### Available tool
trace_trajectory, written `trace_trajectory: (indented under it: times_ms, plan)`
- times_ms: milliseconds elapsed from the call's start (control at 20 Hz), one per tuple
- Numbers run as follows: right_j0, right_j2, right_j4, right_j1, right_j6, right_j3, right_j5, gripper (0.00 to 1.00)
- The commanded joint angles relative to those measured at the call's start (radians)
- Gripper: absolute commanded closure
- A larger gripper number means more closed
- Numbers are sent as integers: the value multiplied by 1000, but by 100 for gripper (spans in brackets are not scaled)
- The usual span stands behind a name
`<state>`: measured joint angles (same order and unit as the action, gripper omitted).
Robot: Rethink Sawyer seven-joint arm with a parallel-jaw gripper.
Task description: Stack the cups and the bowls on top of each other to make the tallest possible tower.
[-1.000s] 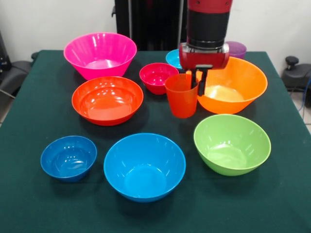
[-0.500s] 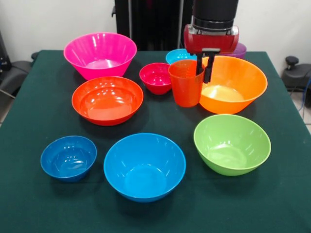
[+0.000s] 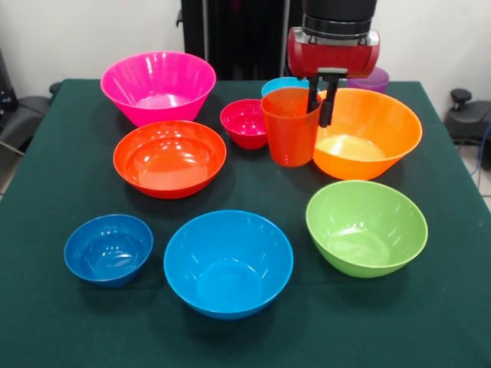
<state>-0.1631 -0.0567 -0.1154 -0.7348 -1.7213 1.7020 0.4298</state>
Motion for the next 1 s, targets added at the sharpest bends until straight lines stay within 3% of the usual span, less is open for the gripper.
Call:
trace_trajectory:
  times_ms: [50,300,750,1000]
  plan:
    - [-18,-68,6,36,-29,-131,140,100]
    - [-27,-75,7,54,-21,-189,189,100]
    - [-48,-92,5,162,-2,-353,247,100]
    - [-58,-78,3,197,-21,-374,234,100]
